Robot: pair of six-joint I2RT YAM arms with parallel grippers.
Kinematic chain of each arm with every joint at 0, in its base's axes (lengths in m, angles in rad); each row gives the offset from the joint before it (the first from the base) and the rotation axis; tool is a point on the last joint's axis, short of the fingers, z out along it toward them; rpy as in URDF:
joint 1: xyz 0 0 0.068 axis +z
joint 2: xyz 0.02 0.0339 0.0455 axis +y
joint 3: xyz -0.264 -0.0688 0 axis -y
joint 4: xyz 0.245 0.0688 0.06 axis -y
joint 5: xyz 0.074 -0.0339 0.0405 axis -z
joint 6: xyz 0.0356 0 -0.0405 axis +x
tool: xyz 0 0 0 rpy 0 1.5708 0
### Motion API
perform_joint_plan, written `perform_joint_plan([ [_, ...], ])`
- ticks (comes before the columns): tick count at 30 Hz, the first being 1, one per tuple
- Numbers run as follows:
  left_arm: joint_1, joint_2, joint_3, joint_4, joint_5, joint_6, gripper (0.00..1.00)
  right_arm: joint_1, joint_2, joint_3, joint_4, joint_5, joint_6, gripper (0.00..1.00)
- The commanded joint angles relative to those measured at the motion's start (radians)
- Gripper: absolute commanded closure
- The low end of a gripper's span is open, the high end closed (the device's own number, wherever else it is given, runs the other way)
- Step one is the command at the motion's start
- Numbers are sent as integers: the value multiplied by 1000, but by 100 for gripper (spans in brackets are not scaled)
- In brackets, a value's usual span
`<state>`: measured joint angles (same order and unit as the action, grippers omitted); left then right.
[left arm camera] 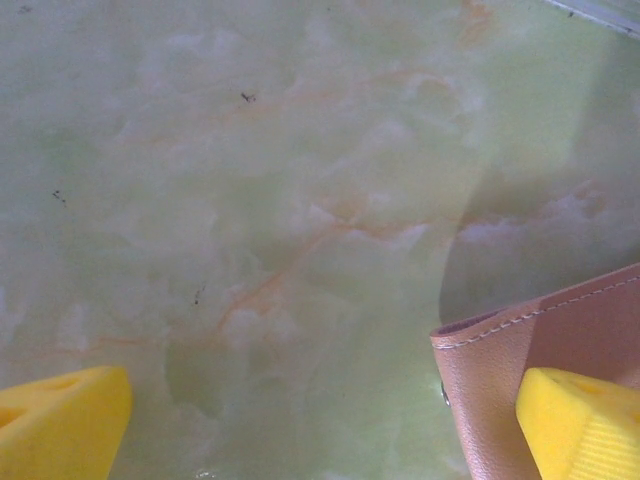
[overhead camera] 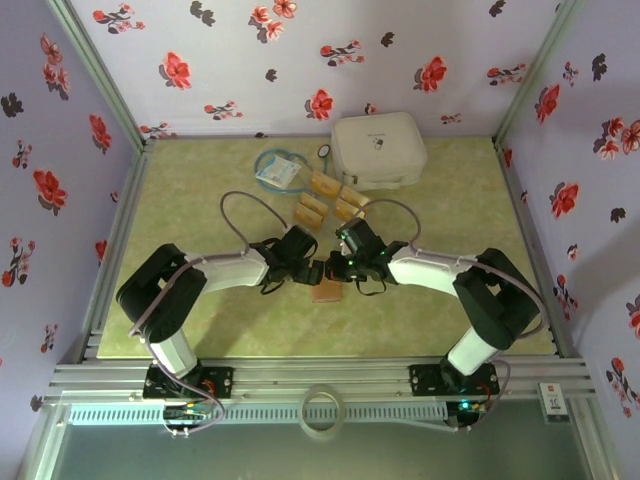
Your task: Put the credit cards into the card holder
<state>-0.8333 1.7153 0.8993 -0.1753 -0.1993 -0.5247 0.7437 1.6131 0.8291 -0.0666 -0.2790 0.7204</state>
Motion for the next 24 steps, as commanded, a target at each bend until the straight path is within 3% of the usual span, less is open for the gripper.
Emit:
perform_joint_plan([
  [1,-13,13,-36,-59,-6,-6,0,-5,18,-18,54,-22,30,100],
  [24,-13,7,-43,-56,-6,-12,0,-5,46,-139,129,8,52,100],
])
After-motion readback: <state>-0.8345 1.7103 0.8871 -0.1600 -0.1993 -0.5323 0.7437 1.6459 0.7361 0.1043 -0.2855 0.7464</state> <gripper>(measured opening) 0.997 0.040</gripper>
